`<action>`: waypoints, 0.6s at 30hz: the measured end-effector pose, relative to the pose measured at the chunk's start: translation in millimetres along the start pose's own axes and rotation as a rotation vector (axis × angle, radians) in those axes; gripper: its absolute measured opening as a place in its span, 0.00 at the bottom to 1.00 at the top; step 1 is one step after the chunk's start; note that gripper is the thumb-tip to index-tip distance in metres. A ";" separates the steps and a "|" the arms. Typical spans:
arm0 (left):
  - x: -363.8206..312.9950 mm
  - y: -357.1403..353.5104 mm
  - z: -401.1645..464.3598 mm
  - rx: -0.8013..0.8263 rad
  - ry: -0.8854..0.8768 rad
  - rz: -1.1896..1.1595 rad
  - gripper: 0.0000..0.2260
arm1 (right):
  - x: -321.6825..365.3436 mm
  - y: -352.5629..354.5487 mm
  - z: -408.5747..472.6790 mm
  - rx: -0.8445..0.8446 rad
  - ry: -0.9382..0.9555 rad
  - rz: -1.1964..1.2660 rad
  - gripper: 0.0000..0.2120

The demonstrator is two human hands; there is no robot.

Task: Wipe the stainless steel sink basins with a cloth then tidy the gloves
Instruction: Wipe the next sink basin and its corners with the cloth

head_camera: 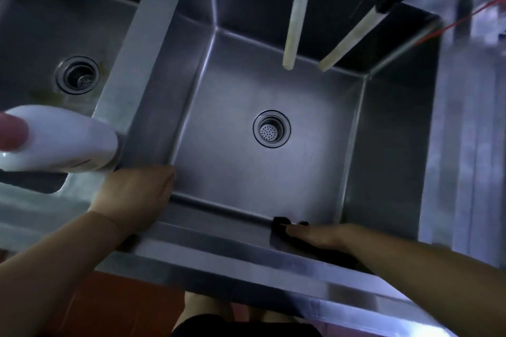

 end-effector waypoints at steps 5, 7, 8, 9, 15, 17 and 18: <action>-2.5 -3.0 1.1 0.027 -0.024 0.043 0.08 | 37.4 -3.5 15.3 -0.070 0.143 -0.172 0.28; -2.0 -8.4 3.0 0.055 -0.017 0.095 0.10 | 81.3 -12.8 25.4 -0.097 0.266 -0.251 0.18; -1.6 -10.1 3.6 0.065 -0.011 0.105 0.11 | 102.7 -20.5 32.6 -0.069 0.308 -0.255 0.12; -1.1 -11.6 4.2 0.078 -0.002 0.108 0.12 | 126.2 -31.5 37.6 -0.018 0.342 -0.175 0.10; 1.1 -16.7 6.4 0.127 0.021 0.143 0.12 | 202.9 -39.3 59.5 -0.079 0.466 0.081 0.23; 0.4 -20.1 7.8 0.138 0.009 0.151 0.12 | 199.3 -25.4 61.6 -0.162 0.490 0.044 0.24; 0.5 -22.6 8.2 0.152 0.007 0.160 0.12 | 198.2 -16.1 60.7 -0.213 0.515 0.004 0.24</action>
Point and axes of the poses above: each hand's wrist, its own z-axis towards the middle knuckle, its own y-axis out of the back of the hand, x = y × z, the point moved 10 cm from there along z, towards the middle knuckle, and after that the axes turned 15 degrees about y, right-handed, at the moved point
